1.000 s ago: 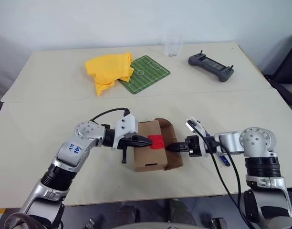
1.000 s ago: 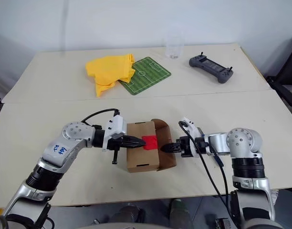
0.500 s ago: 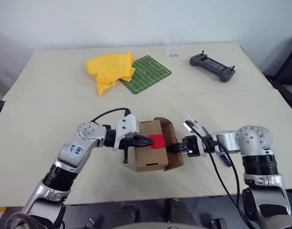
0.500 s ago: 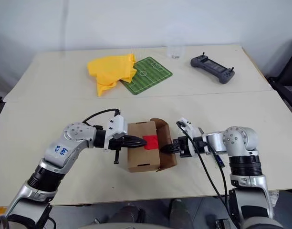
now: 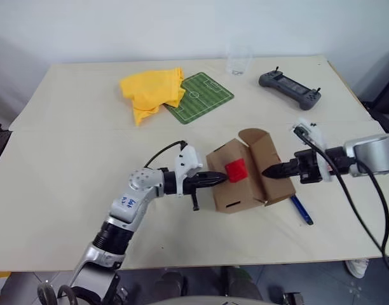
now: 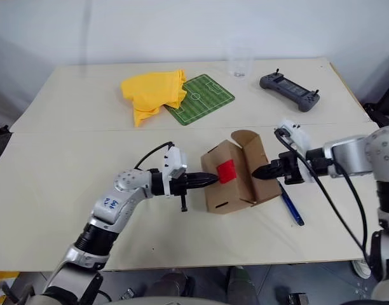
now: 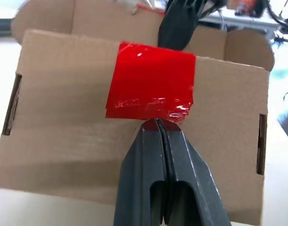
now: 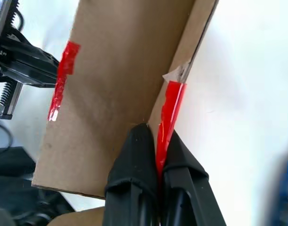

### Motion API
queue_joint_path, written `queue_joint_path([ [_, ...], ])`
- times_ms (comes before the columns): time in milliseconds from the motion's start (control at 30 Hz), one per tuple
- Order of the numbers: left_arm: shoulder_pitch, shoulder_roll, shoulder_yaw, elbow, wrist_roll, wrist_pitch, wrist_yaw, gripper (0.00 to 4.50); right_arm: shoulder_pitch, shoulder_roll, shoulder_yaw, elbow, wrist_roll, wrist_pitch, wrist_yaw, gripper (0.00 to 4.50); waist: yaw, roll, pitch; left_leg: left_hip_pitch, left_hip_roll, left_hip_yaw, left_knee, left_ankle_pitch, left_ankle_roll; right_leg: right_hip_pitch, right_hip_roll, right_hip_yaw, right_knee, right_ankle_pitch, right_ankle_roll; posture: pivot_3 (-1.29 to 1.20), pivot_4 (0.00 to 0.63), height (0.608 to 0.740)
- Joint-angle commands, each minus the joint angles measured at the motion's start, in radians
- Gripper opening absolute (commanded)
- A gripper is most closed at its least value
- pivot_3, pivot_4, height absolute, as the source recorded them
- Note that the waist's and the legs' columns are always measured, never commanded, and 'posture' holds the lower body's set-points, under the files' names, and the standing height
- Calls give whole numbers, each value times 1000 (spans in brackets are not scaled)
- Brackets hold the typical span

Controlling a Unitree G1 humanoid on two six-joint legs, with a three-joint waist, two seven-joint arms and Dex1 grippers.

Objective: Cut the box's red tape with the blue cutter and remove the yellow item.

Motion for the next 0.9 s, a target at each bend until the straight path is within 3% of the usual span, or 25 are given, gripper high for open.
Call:
queue_joint_path([
  [33, -7, -51, -60, 63, 49, -19, 26, 0, -92, -26, 11, -34, 106, 4, -15, 33, 3, 0, 0, 0, 0, 0, 0, 0, 0, 0, 0, 0, 0, 0, 0, 0, 150, 740],
  [333, 62, -96, -8, 30, 38, 23, 111, 0, -113, -60, 81, -77, 275, 4, -173, 33, 19, -1, 1, -2, 0, 0, -1, -1, 1, -1, 0, -1, -2, 0, 1, 0, 150, 740],
  [433, 64, -98, 6, 24, 33, 20, 125, 0, -101, -55, 125, -87, 258, 4, -240, 33, 19, -1, 1, -2, 0, 0, 0, -1, 1, -1, 0, -1, -2, 0, 1, 0, 150, 740],
  [667, 38, -99, 34, 34, 26, 8, 139, 0, -59, 29, 62, -32, 152, 4, -373, 33, 15, -2, 1, 0, 1, 1, 0, 0, 0, 0, 0, -1, -1, 0, 1, 0, 150, 740],
  [900, 16, -100, 41, 58, 39, 7, 148, 0, -99, 116, 84, 26, 30, 4, -408, 33, 4, -5, -1, 2, 1, 1, 0, 1, -1, 1, 1, 0, 1, 0, 1, 0, 150, 740],
])
